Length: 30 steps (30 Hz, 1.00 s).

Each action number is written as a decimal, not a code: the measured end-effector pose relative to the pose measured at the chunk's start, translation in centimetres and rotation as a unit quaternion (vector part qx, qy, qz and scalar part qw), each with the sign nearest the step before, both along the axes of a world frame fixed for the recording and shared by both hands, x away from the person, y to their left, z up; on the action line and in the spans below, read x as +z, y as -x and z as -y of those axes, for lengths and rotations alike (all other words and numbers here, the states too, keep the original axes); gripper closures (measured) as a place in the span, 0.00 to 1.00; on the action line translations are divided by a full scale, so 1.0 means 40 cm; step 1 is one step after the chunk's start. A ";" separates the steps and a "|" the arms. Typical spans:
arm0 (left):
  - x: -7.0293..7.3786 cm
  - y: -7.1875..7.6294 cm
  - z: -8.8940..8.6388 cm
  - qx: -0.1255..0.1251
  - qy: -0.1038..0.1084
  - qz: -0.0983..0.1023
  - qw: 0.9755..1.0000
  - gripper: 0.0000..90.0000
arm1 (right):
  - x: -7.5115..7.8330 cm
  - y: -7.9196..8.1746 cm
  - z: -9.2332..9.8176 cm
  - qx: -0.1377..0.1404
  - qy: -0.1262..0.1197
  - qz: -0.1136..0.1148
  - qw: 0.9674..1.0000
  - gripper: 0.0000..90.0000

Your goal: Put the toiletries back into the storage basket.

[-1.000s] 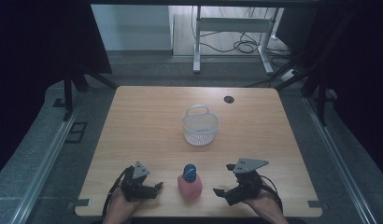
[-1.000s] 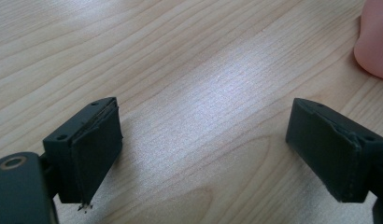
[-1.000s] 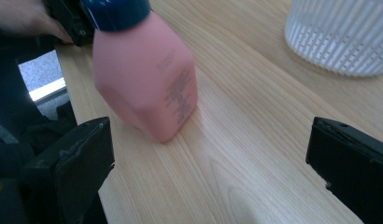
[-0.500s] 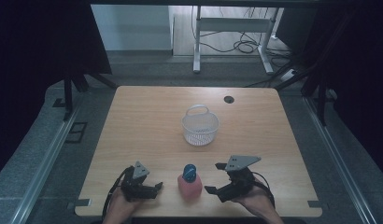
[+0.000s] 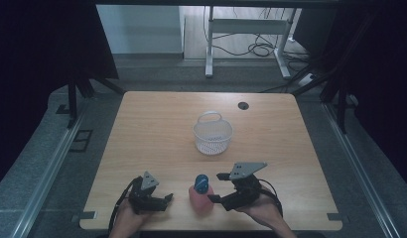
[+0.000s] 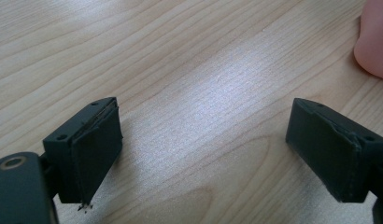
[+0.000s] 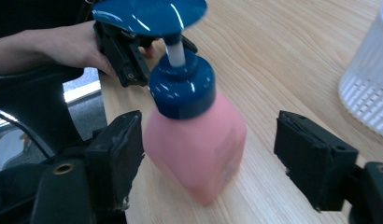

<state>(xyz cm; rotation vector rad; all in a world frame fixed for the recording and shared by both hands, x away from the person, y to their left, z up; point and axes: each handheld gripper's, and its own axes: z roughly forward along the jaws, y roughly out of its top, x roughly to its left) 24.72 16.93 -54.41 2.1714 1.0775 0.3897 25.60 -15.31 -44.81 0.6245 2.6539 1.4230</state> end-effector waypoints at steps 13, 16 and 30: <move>0.000 0.000 0.000 0.000 0.000 0.000 1.000 0.11 | 0.012 -0.008 -0.053 0.028 0.007 0.004 1.000 0.43; 0.000 0.000 0.000 0.000 0.000 0.000 1.000 0.11 | 0.013 -0.011 -0.064 0.033 0.009 0.004 0.999 0.45; 0.000 0.000 0.000 0.000 0.000 0.000 1.000 0.11 | 0.021 -0.017 -0.094 0.031 0.026 0.018 0.999 0.58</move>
